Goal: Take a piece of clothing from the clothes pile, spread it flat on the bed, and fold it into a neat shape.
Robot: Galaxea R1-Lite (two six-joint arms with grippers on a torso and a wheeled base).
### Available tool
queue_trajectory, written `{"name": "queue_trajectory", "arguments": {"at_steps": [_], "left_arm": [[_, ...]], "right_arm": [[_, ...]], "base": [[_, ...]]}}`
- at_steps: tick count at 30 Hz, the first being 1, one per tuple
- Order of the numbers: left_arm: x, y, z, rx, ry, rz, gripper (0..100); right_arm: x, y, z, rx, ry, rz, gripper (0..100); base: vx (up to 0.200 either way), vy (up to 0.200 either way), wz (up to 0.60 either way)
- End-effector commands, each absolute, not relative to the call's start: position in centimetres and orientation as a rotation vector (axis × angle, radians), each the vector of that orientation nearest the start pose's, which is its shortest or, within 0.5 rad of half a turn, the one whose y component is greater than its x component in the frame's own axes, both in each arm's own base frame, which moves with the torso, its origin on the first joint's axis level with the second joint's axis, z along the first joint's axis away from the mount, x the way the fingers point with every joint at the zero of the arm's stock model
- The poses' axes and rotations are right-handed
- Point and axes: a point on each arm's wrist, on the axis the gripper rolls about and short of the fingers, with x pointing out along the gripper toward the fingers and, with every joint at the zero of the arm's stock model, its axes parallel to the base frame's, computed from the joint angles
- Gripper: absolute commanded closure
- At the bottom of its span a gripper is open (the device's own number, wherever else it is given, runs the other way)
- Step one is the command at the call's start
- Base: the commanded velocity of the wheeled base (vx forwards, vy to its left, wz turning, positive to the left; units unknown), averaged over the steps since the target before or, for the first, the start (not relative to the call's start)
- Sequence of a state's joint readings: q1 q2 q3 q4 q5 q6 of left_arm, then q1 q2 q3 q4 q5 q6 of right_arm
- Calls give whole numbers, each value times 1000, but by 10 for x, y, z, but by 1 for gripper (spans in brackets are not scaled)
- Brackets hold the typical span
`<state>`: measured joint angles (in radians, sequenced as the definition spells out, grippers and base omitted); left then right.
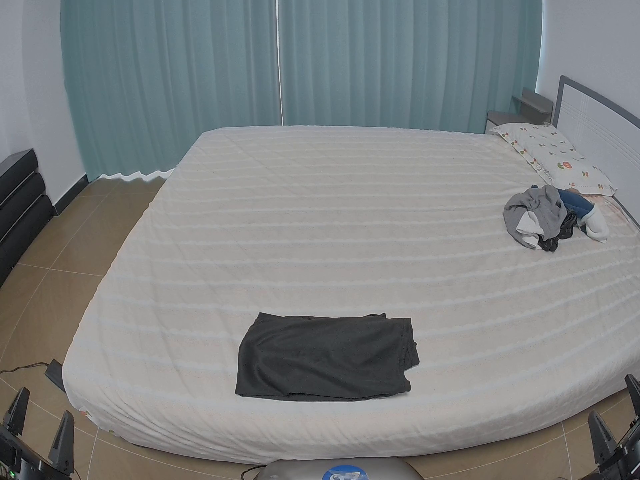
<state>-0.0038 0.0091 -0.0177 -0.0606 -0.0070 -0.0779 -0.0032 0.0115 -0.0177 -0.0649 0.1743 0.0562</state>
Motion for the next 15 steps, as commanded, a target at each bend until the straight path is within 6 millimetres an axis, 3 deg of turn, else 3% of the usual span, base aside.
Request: {"name": "queue_trajectory", "arguments": {"at_steps": [1, 5, 12, 15], "left_arm": [[-22, -1, 82, -66, -54, -69, 0], [-23, -5, 83, -67, -49, -220, 0], [-23, -4, 82, -62, -45, -169, 0], [-23, -2, 82, -31, -47, -105, 0]], "right_arm": [[-24, 6, 82, 48, -55, 255, 0], [-25, 8, 82, 40, -53, 368, 0], [-24, 6, 82, -97, -75, 250, 0], [-27, 5, 100, -114, -109, 185, 0]], "base": [[0, 0, 0], [0, 0, 0], [0, 0, 0], [0, 0, 0]]}}
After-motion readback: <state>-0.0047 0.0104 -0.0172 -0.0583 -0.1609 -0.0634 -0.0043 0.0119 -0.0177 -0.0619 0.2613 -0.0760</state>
